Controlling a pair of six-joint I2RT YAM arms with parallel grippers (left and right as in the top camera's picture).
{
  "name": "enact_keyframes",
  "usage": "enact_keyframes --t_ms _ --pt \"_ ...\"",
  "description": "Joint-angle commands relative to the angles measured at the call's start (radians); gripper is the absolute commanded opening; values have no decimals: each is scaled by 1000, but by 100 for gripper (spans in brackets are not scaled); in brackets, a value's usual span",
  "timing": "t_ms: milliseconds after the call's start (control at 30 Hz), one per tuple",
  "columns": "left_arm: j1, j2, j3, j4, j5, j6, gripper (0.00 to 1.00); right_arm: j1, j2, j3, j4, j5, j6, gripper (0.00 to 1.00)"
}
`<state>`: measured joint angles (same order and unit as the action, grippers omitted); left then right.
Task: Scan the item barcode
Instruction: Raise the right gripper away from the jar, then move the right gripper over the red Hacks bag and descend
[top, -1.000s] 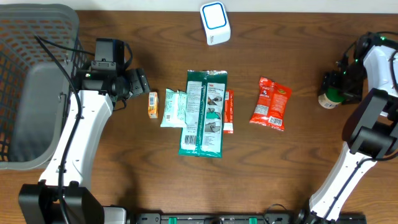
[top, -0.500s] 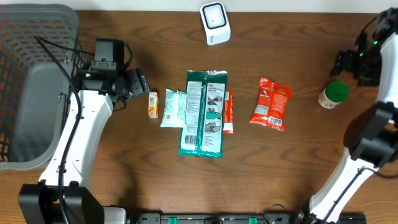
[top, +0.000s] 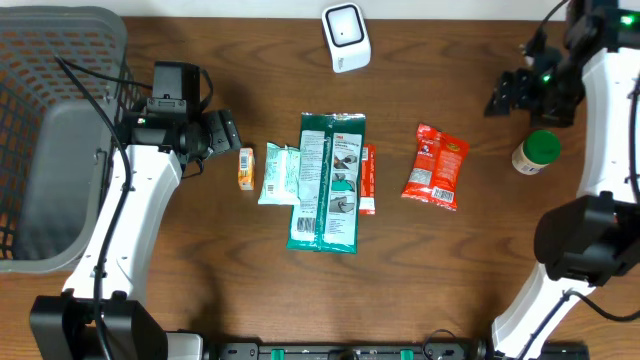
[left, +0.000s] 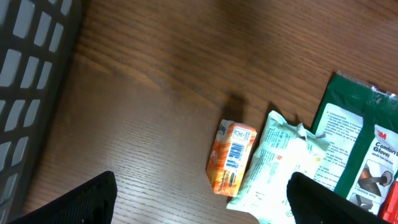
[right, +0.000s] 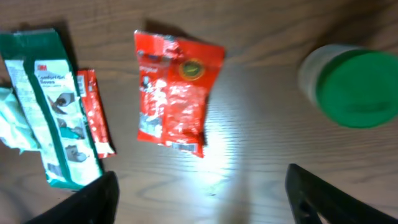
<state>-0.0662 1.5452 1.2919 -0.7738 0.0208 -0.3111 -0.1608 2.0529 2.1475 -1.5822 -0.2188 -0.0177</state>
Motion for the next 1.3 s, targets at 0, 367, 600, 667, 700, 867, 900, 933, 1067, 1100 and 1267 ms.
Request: enact_keyframes --t_ms 0,367,600,667,700,867,900,933,1067,1100,1267 --pt "3 -3 19 1 -6 -1 88 56 8 -69 28 -42 0 74" --pt "3 -3 19 1 -6 -1 88 181 8 -394 318 -42 41 55" --pt "3 -6 19 51 183 -13 76 221 8 -496 423 -40 36 32" --pt "-8 -3 19 68 391 -13 41 216 6 -494 427 -39 20 30" --pt "-22 -2 19 80 447 -13 22 208 6 -487 426 -23 16 29" --pt "-187 16 19 129 454 -13 7 130 6 -464 415 -58 21 3" --pt "-221 22 18 137 434 -13 7 116 6 -466 415 -60 21 2" --pt "-252 30 17 151 416 -13 7 105 6 -469 416 -60 21 2" --pt "-402 97 13 257 386 -29 7 76 6 -510 435 -60 40 1" --pt "-430 118 13 287 386 -32 8 77 6 -524 447 -60 40 1" --pt "-533 219 13 410 386 -31 7 110 6 -642 559 -148 39 1"
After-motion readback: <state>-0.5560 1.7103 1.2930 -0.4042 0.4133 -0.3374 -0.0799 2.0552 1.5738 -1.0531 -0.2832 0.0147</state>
